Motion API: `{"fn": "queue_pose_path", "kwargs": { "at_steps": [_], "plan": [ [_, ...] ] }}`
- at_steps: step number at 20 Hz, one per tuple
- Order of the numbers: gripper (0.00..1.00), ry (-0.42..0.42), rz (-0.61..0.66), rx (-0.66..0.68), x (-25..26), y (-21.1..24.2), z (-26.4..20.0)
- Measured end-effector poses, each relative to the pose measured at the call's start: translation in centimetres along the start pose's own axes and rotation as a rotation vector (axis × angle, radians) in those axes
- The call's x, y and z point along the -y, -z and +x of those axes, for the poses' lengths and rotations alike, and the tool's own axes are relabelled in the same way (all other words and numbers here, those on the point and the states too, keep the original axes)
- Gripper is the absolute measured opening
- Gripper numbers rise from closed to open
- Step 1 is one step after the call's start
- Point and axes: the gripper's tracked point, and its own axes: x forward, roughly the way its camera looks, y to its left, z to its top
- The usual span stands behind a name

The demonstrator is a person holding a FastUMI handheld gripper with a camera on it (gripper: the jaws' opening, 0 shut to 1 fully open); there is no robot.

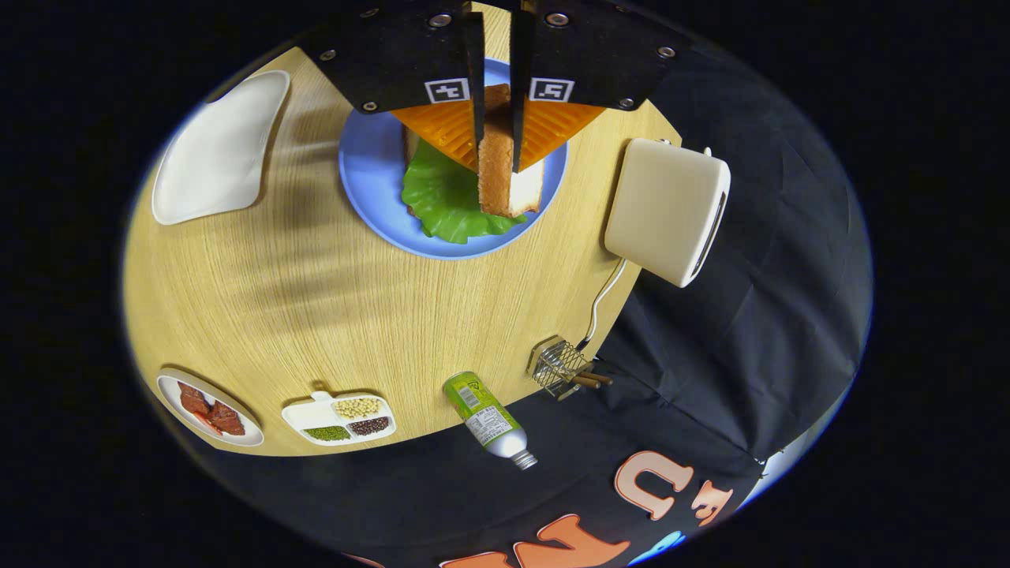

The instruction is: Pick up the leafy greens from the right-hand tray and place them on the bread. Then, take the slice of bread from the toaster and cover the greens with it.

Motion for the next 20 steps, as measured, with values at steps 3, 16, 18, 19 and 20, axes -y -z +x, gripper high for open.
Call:
{"fn": "queue_pose_path", "kwargs": {
  "at_steps": [3, 16, 18, 19, 20],
  "plan": [
    [0.14, 0.037, -0.023, 0.009, 0.7, 0.2, 0.2],
    [0.49, 0.159, -0.077, 0.044, 3.6, 0.6, 1.1],
    [0.54, 0.164, -0.071, 0.056, 3.8, 0.5, 1.0],
    [0.56, 0.176, -0.081, 0.066, 4.0, 0.3, 0.8],
    [0.57, 0.188, -0.097, 0.082, 4.0, 0.1, 0.5]
  ]
}}
